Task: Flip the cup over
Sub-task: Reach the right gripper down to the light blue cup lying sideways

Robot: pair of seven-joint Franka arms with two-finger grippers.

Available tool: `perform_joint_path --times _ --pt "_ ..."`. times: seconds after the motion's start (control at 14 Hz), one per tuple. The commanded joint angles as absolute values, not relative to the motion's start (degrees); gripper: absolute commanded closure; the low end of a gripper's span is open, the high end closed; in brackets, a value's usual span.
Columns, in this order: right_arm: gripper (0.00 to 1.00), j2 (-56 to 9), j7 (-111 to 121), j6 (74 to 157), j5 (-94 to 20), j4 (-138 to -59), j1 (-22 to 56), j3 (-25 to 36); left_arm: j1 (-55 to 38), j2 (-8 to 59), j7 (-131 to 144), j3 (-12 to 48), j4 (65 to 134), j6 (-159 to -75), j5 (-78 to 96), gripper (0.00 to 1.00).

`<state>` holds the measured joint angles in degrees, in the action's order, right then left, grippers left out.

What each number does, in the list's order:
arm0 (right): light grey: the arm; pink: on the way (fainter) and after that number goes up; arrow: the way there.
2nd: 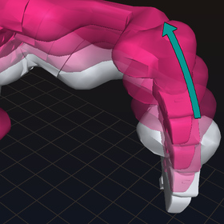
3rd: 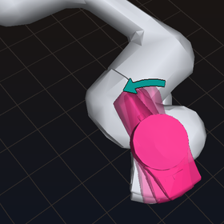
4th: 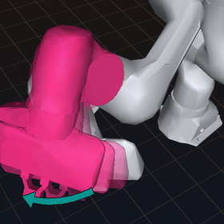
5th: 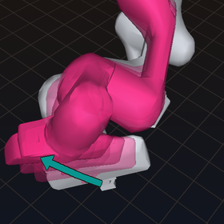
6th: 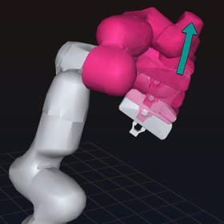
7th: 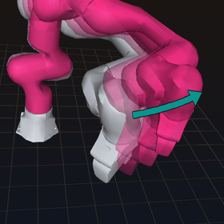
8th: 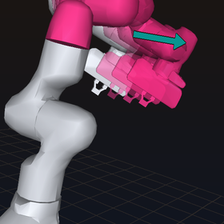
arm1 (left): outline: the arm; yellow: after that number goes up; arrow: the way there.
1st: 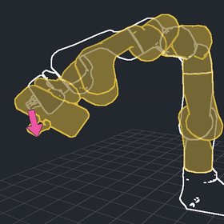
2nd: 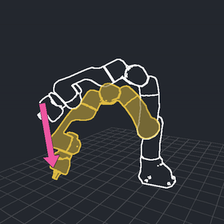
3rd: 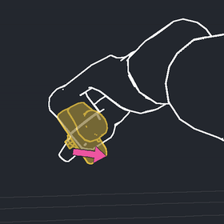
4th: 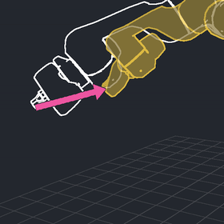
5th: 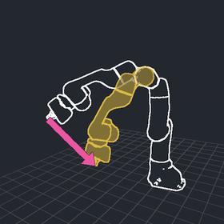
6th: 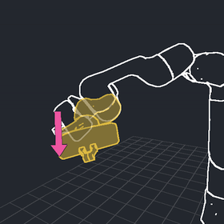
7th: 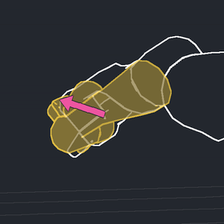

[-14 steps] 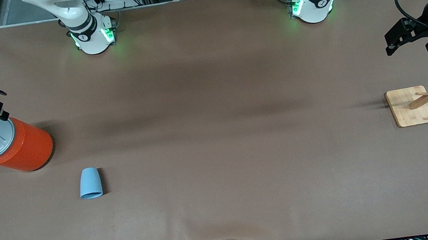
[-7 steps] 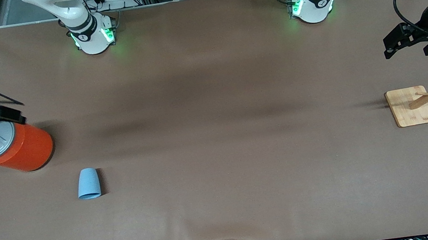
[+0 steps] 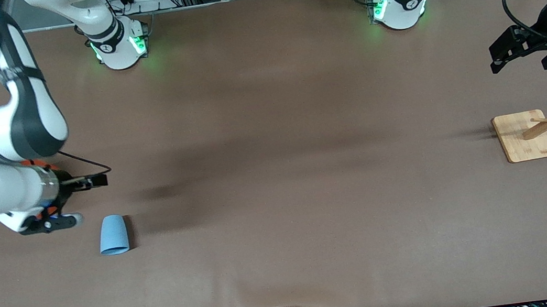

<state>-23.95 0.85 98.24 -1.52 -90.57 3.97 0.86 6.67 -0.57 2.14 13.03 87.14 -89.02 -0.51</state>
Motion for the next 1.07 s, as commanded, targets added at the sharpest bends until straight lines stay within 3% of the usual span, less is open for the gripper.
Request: perform_joint_path --times 0.0,0.36,0.64,1.0 --pt "0.0 -28.6 8.5 103.6 -1.1 -88.6 0.4 1.0 7.1 -0.9 1.8 13.3 86.5 -87.9 0.0 0.0" --pt "0.0 -35.4 9.7 115.5 -1.1 -90.3 4.2 1.0 7.0 -1.1 2.1 13.3 86.3 -88.0 0.1 0.0" --pt "0.0 -37.3 13.4 123.6 2.3 -92.6 2.5 1.1 7.3 -1.5 2.0 13.3 86.4 -87.9 0.1 0.0" --pt "0.0 -37.3 13.6 125.3 9.2 -91.5 2.9 1.0 7.1 -1.5 2.0 13.3 86.5 -87.9 0.1 0.0"
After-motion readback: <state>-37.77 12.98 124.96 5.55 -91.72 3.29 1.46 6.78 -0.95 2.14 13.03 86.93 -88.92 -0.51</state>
